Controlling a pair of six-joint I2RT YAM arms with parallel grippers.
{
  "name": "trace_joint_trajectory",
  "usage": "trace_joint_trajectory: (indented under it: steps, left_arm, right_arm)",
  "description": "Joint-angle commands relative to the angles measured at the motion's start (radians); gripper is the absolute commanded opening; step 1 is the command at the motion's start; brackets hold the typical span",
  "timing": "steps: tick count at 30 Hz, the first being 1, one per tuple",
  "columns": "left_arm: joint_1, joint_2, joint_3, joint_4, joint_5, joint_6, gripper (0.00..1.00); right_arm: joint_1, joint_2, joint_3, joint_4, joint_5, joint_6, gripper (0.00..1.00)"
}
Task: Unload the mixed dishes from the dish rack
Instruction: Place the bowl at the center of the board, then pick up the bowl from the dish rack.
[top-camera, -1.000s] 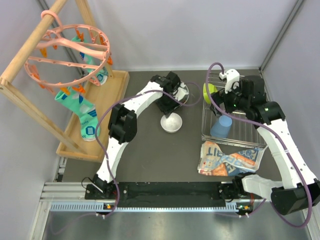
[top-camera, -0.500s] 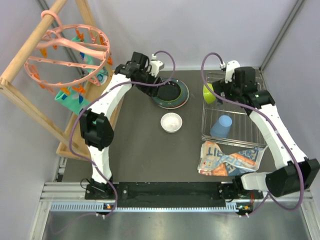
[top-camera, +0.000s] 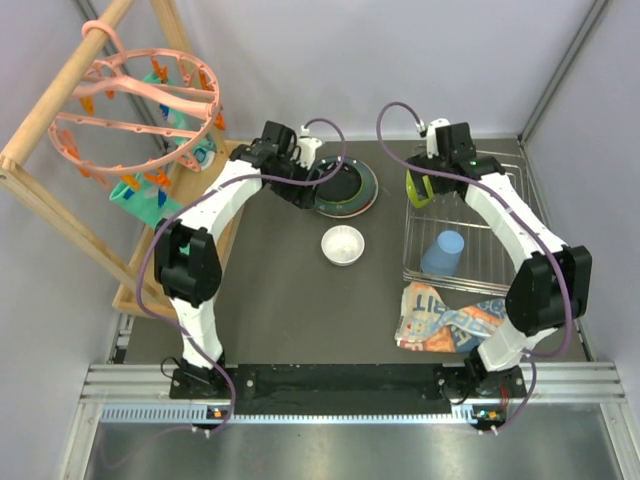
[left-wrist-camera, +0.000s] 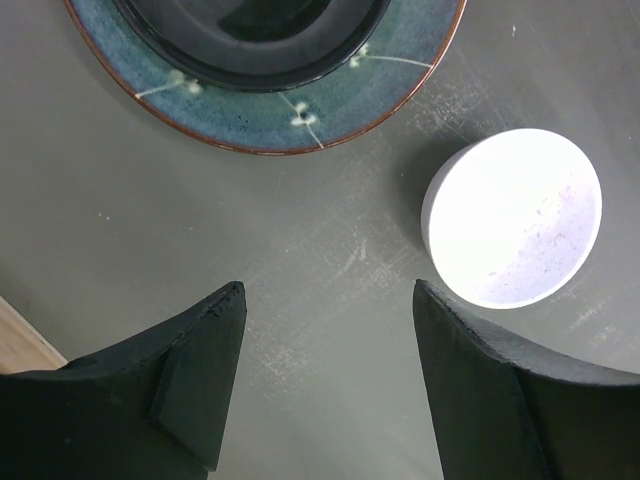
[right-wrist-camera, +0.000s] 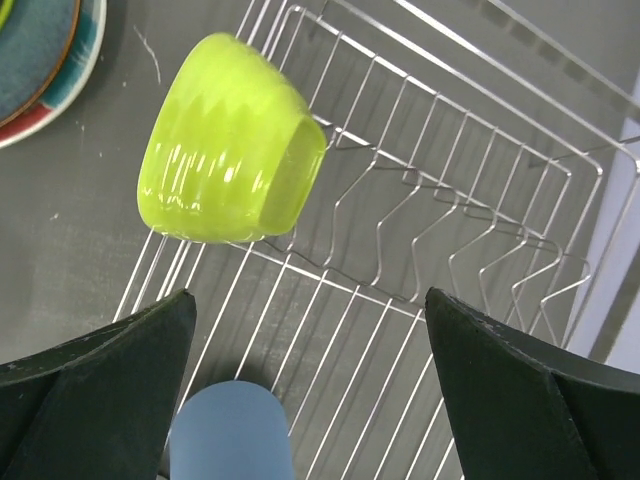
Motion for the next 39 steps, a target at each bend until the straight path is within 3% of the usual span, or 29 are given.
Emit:
trace_joint_trajectory:
  steps: [1,19,32,39]
  left_arm:
    - [0.007,-0.083,-0.015,0.064,0.017,-0.019,0.72]
    - [0.012,-0.108,-0.035,0.067,0.007,-0.017,0.72]
    - [0.022,-0.114,-0.061,0.080,0.002,-0.016,0.72]
    - [0.027,-0.118,-0.074,0.086,0.005,-0.016,0.72]
  right_arm:
    - [0.026,0.031,0.083,0.043,0.008,0.018,0.97]
    - [0.092,0.193,0.203,0.003,0.000,0.059,0.99]
    - [0.101,0.287,0.226,0.010,0.108,0.068,0.99]
    - [0.101,0.285,0.223,0.009,0.108,0.073,0.91]
